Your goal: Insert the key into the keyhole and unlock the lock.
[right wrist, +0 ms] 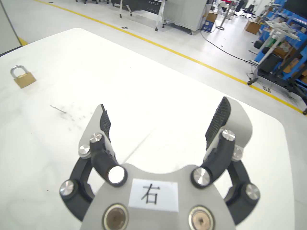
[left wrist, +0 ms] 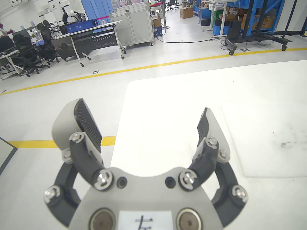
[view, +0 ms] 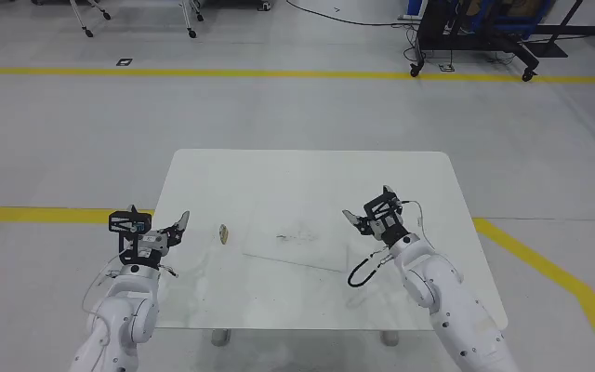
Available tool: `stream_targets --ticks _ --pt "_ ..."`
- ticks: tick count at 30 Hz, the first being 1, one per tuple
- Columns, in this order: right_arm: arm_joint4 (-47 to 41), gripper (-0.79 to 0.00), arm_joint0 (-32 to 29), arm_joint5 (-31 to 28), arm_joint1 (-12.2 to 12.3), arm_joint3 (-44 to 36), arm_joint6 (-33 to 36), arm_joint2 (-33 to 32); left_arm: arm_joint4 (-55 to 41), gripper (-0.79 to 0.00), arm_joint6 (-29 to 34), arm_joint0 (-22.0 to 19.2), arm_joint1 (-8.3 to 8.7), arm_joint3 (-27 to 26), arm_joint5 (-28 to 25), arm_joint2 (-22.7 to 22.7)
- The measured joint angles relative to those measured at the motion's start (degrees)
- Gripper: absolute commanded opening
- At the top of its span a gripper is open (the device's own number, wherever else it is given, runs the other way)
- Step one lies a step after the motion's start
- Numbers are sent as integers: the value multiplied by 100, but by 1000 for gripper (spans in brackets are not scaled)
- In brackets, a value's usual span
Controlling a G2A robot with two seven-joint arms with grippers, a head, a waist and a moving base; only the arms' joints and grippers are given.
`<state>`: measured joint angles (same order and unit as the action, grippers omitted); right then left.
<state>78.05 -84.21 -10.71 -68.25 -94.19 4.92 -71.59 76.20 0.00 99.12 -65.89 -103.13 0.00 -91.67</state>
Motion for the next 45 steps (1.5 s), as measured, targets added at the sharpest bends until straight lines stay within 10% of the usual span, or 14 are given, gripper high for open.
stream_targets --ticks 16,21,26,34,37,45 --pt "-658 -65 2293 -2417 -547 2796 -412 2111 0 0 0 0 0 0 0 0" --pt "-62 -74 2658 -2299 -718 3186 -367 2652 0 0 0 0 0 0 0 0" --pt "293 -336 2845 -2112 -853 3413 -652 2982 0 0 0 0 0 0 0 0" --pt "424 -499 3250 -2329 -1068 4010 -649 3341 0 0 0 0 0 0 0 0" --pt "408 -785 3379 -2350 -1144 4234 -632 3422 0 0 0 0 0 0 0 0" --pt "506 -785 3585 -2371 -1242 4505 -855 3495 0 0 0 0 0 0 0 0"
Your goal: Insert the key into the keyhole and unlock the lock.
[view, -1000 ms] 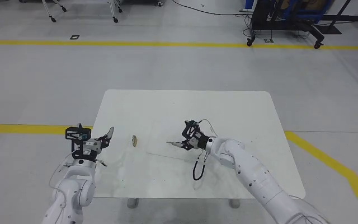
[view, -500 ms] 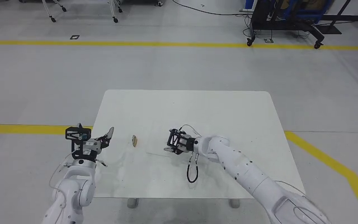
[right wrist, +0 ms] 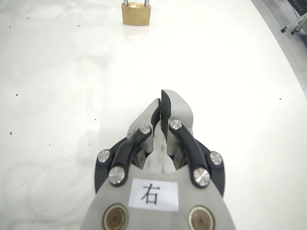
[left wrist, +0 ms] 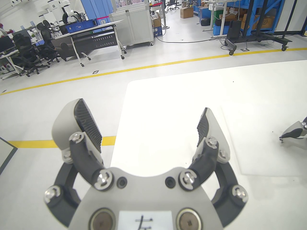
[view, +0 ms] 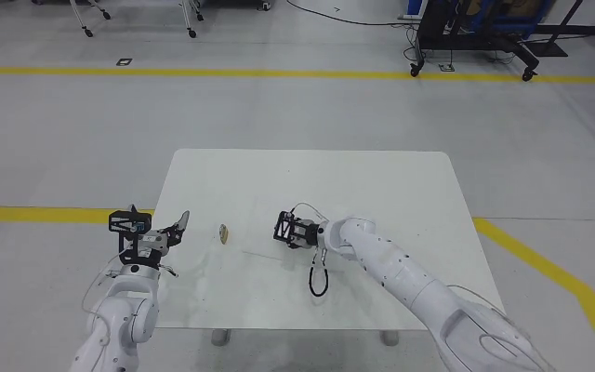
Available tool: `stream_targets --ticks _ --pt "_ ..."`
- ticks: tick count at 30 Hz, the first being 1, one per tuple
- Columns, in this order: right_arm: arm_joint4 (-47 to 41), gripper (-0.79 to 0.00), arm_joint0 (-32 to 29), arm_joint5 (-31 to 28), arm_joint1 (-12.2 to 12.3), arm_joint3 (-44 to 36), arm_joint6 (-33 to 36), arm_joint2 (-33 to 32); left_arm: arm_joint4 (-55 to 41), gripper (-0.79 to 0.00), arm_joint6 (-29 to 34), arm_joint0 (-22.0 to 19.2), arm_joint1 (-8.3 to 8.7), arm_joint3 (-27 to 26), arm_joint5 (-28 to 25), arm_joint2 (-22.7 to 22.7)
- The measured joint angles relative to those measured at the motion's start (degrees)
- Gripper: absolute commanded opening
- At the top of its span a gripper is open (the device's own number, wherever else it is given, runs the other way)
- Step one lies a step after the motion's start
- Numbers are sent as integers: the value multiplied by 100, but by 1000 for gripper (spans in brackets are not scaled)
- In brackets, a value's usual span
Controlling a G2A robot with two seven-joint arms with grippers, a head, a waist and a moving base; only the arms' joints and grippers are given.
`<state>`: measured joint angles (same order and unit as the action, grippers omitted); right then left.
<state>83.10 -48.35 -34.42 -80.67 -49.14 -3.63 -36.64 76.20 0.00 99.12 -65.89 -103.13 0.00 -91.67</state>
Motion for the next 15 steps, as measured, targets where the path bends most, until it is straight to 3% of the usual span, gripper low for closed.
stream_targets --ticks 10,15 --pt "368 -785 -57 -244 192 -171 -741 -279 0 0 0 0 0 0 0 0" --pt "258 -785 -230 -369 336 -280 -789 -581 0 0 0 0 0 0 0 0"
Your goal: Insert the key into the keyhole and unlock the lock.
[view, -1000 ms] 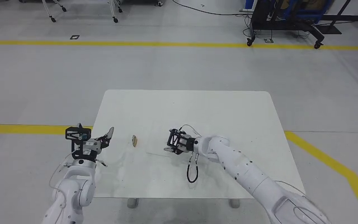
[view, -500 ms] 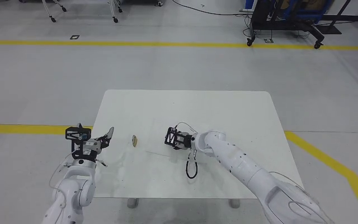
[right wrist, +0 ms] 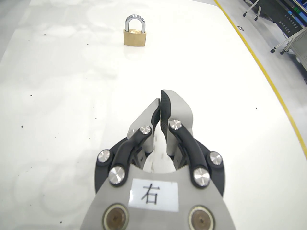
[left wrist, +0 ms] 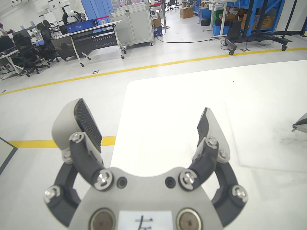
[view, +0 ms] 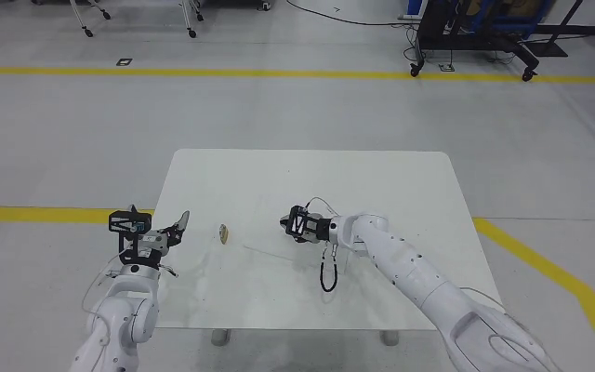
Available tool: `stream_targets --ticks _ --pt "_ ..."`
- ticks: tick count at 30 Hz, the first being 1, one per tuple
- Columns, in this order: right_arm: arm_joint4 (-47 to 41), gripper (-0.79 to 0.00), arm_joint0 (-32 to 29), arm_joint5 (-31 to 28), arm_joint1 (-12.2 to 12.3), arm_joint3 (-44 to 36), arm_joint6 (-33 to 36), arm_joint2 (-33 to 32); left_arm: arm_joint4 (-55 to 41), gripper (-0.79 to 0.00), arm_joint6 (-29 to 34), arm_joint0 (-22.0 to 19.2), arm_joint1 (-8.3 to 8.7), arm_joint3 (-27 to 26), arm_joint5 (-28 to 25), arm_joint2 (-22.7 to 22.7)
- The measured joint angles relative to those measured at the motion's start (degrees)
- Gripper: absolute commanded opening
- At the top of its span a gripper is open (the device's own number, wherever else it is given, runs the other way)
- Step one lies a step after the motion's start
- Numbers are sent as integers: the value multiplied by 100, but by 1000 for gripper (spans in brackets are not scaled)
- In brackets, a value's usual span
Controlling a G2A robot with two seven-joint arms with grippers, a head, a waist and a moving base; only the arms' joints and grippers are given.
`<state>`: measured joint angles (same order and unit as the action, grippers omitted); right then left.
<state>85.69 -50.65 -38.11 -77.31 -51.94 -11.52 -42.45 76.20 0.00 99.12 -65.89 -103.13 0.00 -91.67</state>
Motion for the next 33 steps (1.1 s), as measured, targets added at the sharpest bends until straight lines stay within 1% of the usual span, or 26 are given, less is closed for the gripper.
stream_targets --ticks 9,12,13,15,18,19,22,24,33 --pt "-76 -785 -31 -5 14 12 7 -57 0 0 0 0 0 0 0 0" --pt "-560 -785 -205 51 36 238 -224 -291 0 0 0 0 0 0 0 0" --pt "-875 -785 -268 56 40 344 -345 -417 0 0 0 0 0 0 0 0" --pt "-1475 -785 -373 -185 48 489 -646 -633 0 0 0 0 0 0 0 0" --pt "-2547 -785 -502 -838 91 806 -1066 -1040 0 0 0 0 0 0 0 0" --pt "-2921 -785 -534 -1155 115 922 -1155 -1181 0 0 0 0 0 0 0 0" --pt "-3516 -785 -587 -1757 196 1147 -1192 -1466 0 0 0 0 0 0 0 0" --pt "-3587 -785 -590 -1841 209 1173 -1175 -1508 0 0 0 0 0 0 0 0" --pt "-3576 -785 -593 -1812 206 1163 -1174 -1501 -88 0 -28 -14 -9 9 -37 -1"
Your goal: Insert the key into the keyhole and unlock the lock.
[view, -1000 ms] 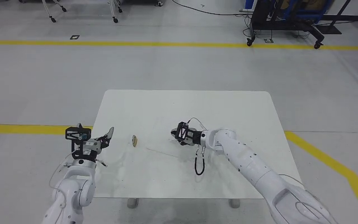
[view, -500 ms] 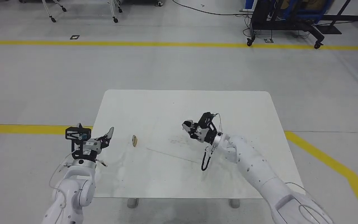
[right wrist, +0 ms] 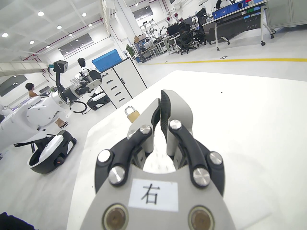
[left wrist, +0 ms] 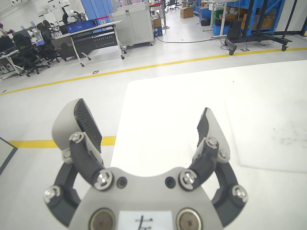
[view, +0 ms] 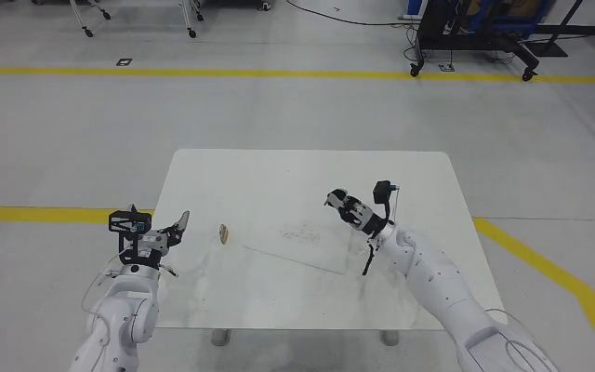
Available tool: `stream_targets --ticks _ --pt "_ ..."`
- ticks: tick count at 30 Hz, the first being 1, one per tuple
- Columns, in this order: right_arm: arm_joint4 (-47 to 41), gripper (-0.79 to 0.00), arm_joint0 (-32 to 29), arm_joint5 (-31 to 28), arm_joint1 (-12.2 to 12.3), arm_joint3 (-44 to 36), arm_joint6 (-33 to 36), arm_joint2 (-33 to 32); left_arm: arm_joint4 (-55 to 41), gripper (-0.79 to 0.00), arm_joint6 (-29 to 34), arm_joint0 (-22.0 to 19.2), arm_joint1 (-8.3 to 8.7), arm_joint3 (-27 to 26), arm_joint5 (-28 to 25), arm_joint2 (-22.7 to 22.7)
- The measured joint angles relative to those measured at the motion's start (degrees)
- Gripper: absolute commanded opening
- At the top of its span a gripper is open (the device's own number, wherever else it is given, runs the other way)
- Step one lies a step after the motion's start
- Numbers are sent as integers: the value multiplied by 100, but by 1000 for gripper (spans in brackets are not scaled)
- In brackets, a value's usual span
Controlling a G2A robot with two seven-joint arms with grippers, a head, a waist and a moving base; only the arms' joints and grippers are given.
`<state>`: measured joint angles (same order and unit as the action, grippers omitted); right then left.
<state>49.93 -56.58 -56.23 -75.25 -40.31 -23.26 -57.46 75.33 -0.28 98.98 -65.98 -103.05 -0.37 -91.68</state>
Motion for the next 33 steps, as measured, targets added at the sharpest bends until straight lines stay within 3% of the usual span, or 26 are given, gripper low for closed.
stream_targets --ticks 3,6,12,14,16,18,23,27,30,33 --pt "-402 -785 -161 -83 -35 -112 90 4 -884 0 -97 -80 -48 34 -323 53" --pt "-1161 -785 -304 -185 -124 -317 384 175 -2122 0 -43 -265 -95 24 -1076 269" --pt "-2830 -785 -393 -176 -248 -746 1098 548 -4518 0 953 -1020 -188 261 -2521 1135" --pt "-3432 -785 -444 -176 -252 -936 1210 558 -5359 0 1672 -1361 -201 516 -2609 1423" --pt "-3804 -785 -465 -176 -243 -979 1187 516 -5750 0 2573 -1609 -193 603 -2373 1506" --pt "-3757 -785 -464 -176 -243 -974 1181 513 -5654 0 2966 -1553 -192 598 -2317 1501" --pt "-3707 -785 -462 -177 -243 -971 1181 516 -5551 0 2292 -1501 -190 613 -2329 1526" --pt "-3758 -785 -506 -126 -250 -1050 1232 531 -6174 0 2795 -1518 -214 868 -2366 1780" --pt "-4077 -785 -613 8 -275 -1278 1509 583 -6964 0 2665 -1665 -272 1310 -2726 1951" --pt "-4524 -785 -659 68 -302 -1388 1837 635 -6908 0 2345 -1864 -324 1749 -3194 2135"
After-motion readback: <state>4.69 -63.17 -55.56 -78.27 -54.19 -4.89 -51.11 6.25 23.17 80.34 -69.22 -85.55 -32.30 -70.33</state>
